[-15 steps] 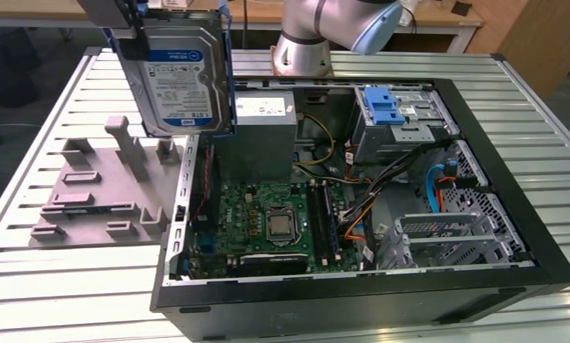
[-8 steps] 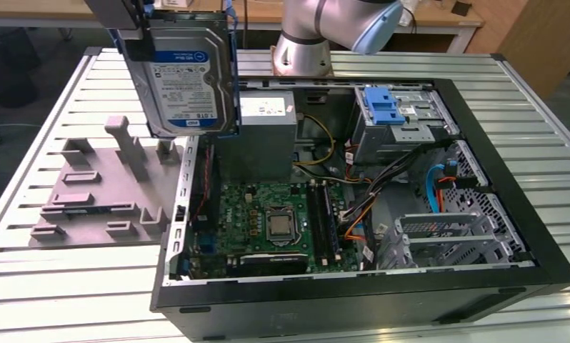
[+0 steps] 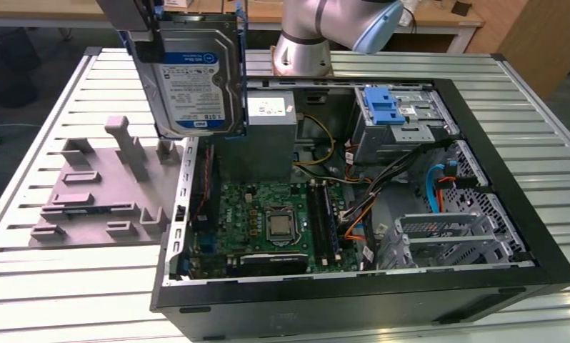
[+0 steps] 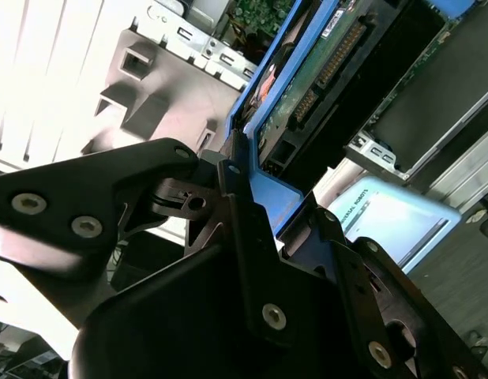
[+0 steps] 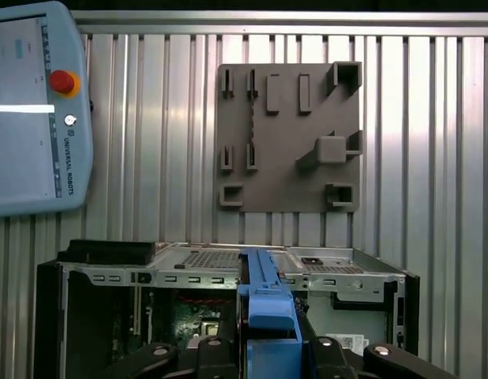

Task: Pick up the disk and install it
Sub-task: 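Pick up the disk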

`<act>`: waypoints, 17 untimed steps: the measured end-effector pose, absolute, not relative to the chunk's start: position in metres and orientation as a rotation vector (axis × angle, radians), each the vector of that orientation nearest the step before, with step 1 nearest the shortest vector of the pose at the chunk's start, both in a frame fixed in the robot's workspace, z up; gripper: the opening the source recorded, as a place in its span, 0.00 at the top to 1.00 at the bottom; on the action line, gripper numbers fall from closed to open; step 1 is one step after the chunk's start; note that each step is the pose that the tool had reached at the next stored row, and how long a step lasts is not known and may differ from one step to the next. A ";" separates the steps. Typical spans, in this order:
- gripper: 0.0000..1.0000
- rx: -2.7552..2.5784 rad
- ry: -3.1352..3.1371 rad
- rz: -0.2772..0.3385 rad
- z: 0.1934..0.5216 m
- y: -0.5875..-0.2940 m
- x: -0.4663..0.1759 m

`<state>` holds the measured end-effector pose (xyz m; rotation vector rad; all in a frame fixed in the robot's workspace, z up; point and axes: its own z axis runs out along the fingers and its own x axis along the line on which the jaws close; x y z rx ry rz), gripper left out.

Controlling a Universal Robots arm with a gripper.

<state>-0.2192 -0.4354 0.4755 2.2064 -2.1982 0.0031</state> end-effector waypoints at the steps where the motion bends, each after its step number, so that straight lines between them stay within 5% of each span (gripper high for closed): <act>1: 0.64 2.206 -2.198 0.003 0.475 -0.436 -0.218; 17: 0.64 2.206 -2.198 0.003 0.474 -0.438 -0.202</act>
